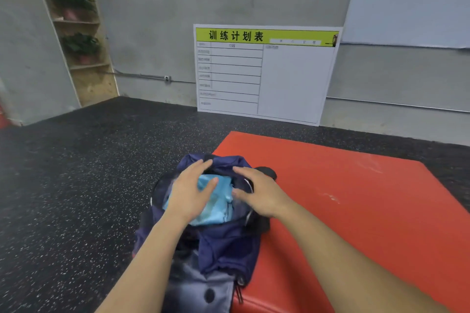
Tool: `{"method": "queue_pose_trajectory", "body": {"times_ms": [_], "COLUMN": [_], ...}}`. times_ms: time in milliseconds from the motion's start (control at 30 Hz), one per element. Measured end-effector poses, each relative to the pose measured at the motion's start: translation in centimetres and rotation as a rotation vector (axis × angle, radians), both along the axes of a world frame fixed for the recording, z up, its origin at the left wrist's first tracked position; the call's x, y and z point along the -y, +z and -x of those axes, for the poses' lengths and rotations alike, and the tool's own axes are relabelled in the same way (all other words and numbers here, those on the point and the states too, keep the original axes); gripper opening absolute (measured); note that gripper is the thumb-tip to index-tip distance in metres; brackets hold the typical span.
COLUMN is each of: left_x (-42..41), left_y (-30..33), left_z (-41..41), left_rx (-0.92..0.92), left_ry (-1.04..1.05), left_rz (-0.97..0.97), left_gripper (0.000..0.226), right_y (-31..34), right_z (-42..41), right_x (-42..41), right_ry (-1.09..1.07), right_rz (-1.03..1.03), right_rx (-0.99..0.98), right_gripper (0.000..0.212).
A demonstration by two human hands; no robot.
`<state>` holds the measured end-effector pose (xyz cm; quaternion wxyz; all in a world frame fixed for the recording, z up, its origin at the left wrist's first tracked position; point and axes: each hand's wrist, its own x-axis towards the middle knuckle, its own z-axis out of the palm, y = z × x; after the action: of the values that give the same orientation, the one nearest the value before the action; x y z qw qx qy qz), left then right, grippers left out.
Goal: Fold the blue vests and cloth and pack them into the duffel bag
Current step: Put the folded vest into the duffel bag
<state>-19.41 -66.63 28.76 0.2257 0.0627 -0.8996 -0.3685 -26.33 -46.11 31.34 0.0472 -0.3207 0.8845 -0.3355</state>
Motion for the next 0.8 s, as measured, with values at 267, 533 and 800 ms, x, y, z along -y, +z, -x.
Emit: {"method": "queue_pose_trajectory", "body": {"times_ms": [267, 533, 800], "left_x": [-12.5, -27.3, -41.4], "left_y": [4.0, 5.2, 1.9], "left_z": [-5.3, -7.6, -10.4], "left_rx": [-0.122, -0.163, -0.113], "left_ry": [-0.232, -0.496, -0.741], "left_rz": [0.082, 0.123, 0.192], "left_gripper": [0.060, 0.062, 0.067], "right_y": [3.9, 3.0, -0.7], "right_z": [-6.5, -14.8, -22.5], "right_x": [-14.3, -30.3, -42.5], "right_ry": [-0.108, -0.363, -0.550], "right_rz": [-0.048, 0.007, 0.045], "right_rx": [-0.184, -0.205, -0.190], "right_gripper": [0.062, 0.061, 0.059]}}
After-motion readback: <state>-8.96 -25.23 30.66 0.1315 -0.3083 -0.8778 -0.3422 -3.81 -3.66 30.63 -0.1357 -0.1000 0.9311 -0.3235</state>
